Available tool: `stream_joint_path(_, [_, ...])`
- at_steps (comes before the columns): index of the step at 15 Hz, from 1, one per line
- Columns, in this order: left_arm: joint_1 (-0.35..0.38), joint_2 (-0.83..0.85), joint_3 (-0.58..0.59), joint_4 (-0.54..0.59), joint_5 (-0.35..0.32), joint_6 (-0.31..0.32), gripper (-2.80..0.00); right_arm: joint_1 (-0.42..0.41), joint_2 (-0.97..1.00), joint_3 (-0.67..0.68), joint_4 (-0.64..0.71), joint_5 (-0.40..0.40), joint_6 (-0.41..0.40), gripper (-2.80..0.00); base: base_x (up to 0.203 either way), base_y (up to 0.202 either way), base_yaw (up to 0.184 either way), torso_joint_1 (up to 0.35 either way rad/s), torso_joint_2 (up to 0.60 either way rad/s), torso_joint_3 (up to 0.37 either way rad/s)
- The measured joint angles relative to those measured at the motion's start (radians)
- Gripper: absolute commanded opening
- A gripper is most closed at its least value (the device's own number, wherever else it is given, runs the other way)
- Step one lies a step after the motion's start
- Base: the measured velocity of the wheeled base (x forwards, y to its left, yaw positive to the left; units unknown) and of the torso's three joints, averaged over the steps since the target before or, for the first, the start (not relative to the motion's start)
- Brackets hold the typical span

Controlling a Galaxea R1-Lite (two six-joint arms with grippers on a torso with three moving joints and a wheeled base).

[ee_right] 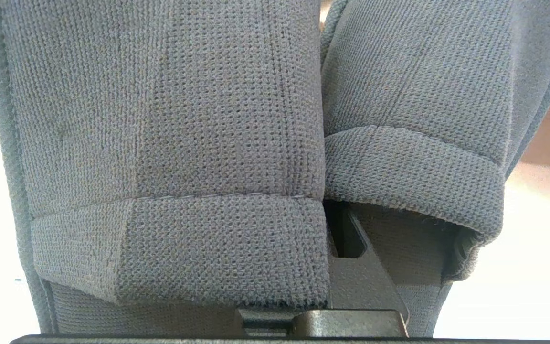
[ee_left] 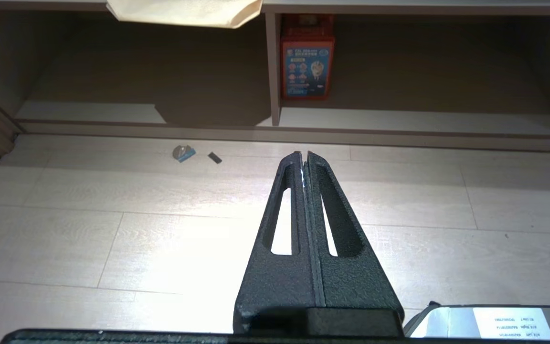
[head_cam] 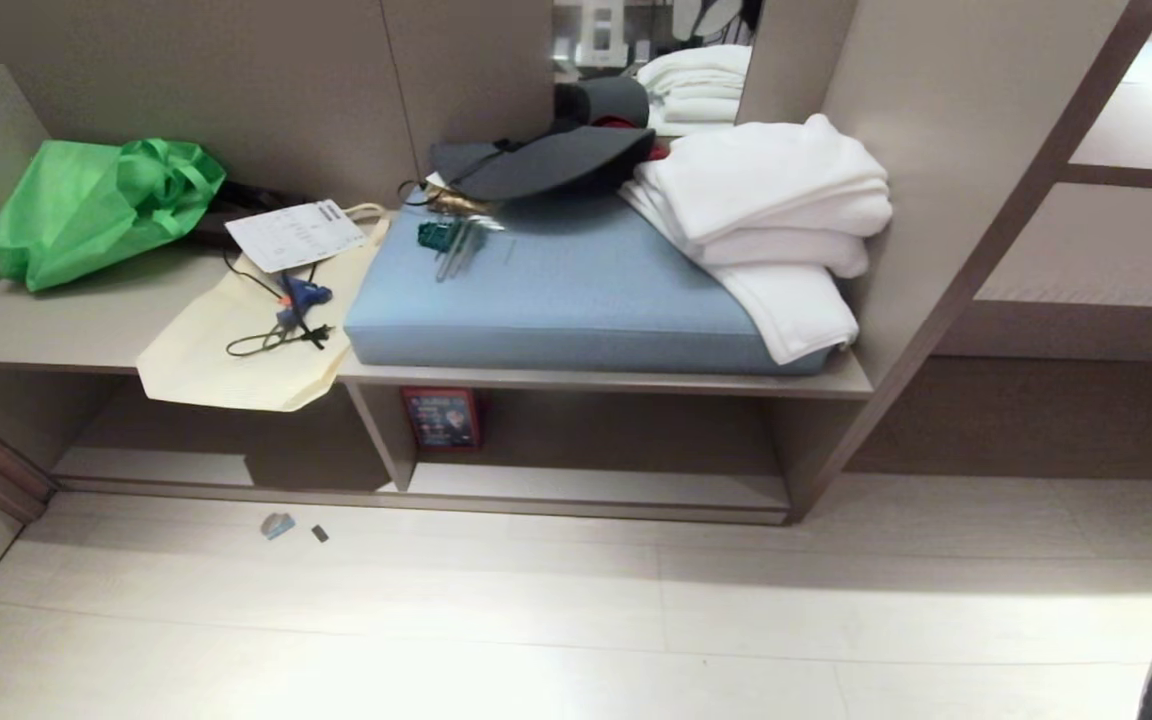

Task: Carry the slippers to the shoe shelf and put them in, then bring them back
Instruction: Place the slippers into the shoe cabinet

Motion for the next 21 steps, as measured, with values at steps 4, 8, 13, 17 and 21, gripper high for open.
stream_joint_path(4, [0.000,0.000,0.000,0.000,0.000,0.000,-2.80,0.000,0.000,0.000,0.002,0.001,-0.004,-2.80,0.000,0.000,0.000,0.005,0.00,-0.199])
stream_joint_path(8, [0.000,0.000,0.000,0.000,0.000,0.000,-2.80,0.000,0.000,-0.001,0.001,-0.005,0.062,-2.80,0.000,0.000,0.000,0.002,0.00,-0.198])
stream_joint_path(13, [0.000,0.000,0.000,-0.001,0.000,-0.002,-2.80,0.000,0.000,0.000,0.001,-0.021,0.109,-2.80,0.000,0.000,0.000,0.005,0.01,-0.197])
stream_joint_path(17, [0.000,0.000,0.000,0.000,0.000,-0.001,-2.80,0.000,0.000,0.001,0.001,-0.021,0.109,-2.80,0.000,0.000,0.000,0.003,0.00,-0.198])
stream_joint_path(21, [0.000,0.000,0.000,0.000,0.000,-0.003,-2.80,0.000,0.000,0.001,0.001,-0.021,0.110,-2.80,0.000,0.000,0.000,0.000,0.00,-0.196])
